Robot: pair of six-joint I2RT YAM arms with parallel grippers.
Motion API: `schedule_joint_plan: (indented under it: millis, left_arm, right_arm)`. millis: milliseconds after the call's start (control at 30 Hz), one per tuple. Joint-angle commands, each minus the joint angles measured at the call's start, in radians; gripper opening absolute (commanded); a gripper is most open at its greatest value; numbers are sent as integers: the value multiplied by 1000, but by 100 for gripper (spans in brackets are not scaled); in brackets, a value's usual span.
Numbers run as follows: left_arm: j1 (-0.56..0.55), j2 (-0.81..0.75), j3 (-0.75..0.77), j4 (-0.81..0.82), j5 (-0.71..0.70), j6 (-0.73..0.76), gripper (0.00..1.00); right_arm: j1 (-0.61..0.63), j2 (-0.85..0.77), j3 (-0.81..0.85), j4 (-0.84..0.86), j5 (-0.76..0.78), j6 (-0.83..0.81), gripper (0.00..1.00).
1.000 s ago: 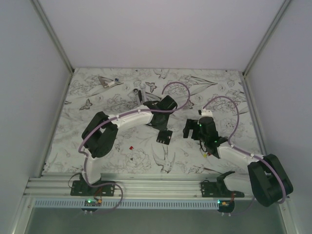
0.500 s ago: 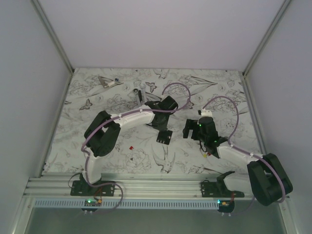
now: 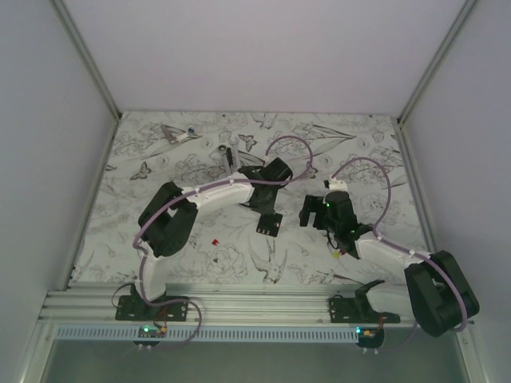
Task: Snap on the fuse box
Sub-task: Install the fuse at the fuse box base.
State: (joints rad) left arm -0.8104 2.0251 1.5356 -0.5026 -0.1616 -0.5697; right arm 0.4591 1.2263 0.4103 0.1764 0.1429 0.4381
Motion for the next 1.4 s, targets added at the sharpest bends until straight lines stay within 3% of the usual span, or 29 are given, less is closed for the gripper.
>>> schedule_joint_plan:
  millis: [0, 733, 1033, 1367]
  left_arm:
    - [-13, 20, 8, -39, -30, -12, 0]
    - [-13, 26, -5, -28, -29, 57, 0]
    - [-13, 5, -31, -26, -92, 9, 0]
    - [-13, -29, -101, 80, -71, 32, 0]
  right_arm:
    - [-8, 8, 10, 37, -7, 10, 100]
    - [-8, 28, 16, 43, -27, 8, 100]
    - [-8, 26, 15, 43, -29, 7, 100]
    - [-8, 27, 13, 46, -37, 7, 100]
